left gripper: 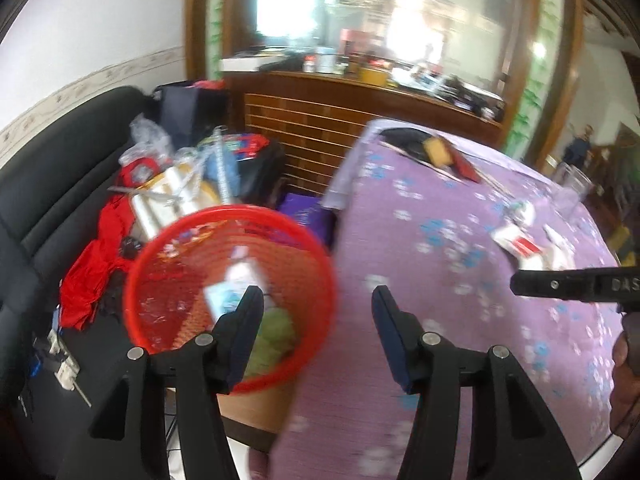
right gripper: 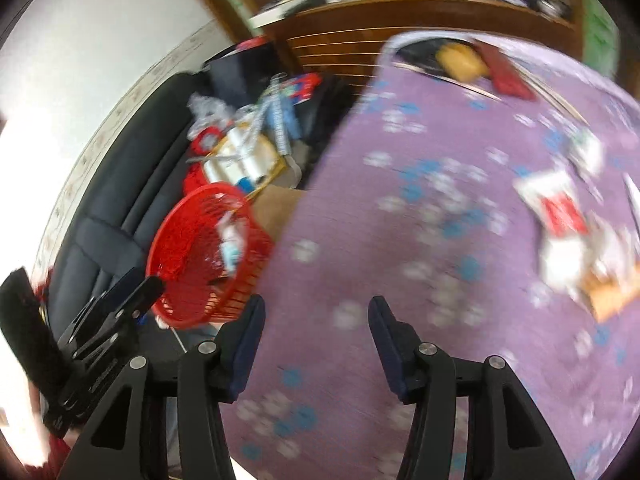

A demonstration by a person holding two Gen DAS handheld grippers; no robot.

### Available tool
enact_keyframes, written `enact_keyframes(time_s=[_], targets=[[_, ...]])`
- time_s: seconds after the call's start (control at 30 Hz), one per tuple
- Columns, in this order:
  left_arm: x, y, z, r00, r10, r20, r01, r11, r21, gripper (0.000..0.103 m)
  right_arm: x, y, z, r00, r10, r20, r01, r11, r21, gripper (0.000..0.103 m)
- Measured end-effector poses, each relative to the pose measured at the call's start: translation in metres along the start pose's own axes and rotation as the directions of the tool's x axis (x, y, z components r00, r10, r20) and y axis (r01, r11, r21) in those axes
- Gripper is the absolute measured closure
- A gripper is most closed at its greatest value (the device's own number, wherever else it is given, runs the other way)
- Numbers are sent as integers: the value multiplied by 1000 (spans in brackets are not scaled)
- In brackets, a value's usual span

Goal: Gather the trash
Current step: 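Move both open tools back over the table, then grasp the clear plastic bag with the left tool while the right tool grasps the pink wrapper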

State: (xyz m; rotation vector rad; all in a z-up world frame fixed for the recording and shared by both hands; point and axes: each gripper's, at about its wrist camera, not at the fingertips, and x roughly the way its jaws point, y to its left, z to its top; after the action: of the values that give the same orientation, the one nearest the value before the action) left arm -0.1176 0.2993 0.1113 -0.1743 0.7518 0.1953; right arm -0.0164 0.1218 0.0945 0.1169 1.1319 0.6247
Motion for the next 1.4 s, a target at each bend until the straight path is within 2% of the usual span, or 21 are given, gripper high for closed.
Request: enact_keyframes(time_s=[0.33, 0.4, 0.5, 0.6, 0.7, 0.83, 1.0, 1.03, 1.07, 1.1, 1.17, 1.2, 1.27, 1.3, 1.33, 1.4], targets=[[-17, -142, -6, 994, -102, -43, 105, 990, 94, 47, -88, -149, -45, 997, -63, 53, 54, 987, 152, 45], [-20, -168, -5, 991, -121, -57, 127, 986, 110, 41, -106, -180, -55, 995, -77, 65, 64, 981, 183, 44], [-25, -205, 1, 983, -166, -79, 175, 977, 122, 39, -126, -214, -66, 992, -95, 78, 75, 972, 224, 43], [-21, -241, 11, 974, -197, -110, 212, 965, 157, 31, -141, -240, -72, 990, -107, 94, 81, 966, 247, 43], [-8, -275, 23, 967, -222, -125, 242, 953, 184, 30, -154, -261, -77, 986, -121, 112, 87, 959, 268, 43], [32, -318, 40, 954, -241, -177, 279, 931, 234, 30, -173, -280, -84, 977, -154, 148, 102, 946, 309, 43], [100, -345, 51, 940, -204, -273, 273, 930, 245, 30, -193, -303, -93, 965, -204, 165, 129, 917, 378, 41], [117, -350, 50, 927, -209, -311, 290, 926, 241, 32, -196, -307, -94, 962, -219, 162, 142, 911, 387, 40], [126, -352, 49, 923, -205, -326, 291, 926, 239, 35, -198, -312, -94, 960, -228, 161, 148, 905, 399, 40], [137, -355, 48, 923, -186, -338, 276, 930, 242, 39, -199, -317, -95, 959, -232, 161, 148, 899, 413, 40], [159, -360, 44, 915, -161, -371, 265, 932, 249, 40, -201, -326, -94, 957, -243, 160, 152, 887, 436, 40], [171, -362, 41, 912, -137, -387, 247, 936, 251, 45, -201, -329, -95, 956, -249, 159, 157, 883, 442, 40], [178, -362, 39, 917, -121, -381, 234, 936, 265, 47, -198, -334, -92, 954, -257, 154, 163, 877, 453, 40], [179, -363, 39, 918, -122, -377, 234, 934, 268, 50, -196, -336, -90, 955, -257, 148, 165, 875, 455, 40], [180, -364, 39, 918, -128, -374, 239, 934, 266, 60, -193, -338, -88, 956, -257, 143, 167, 876, 453, 40], [182, -364, 39, 910, -149, -387, 262, 930, 258, 72, -186, -340, -80, 956, -260, 134, 179, 884, 432, 40]])
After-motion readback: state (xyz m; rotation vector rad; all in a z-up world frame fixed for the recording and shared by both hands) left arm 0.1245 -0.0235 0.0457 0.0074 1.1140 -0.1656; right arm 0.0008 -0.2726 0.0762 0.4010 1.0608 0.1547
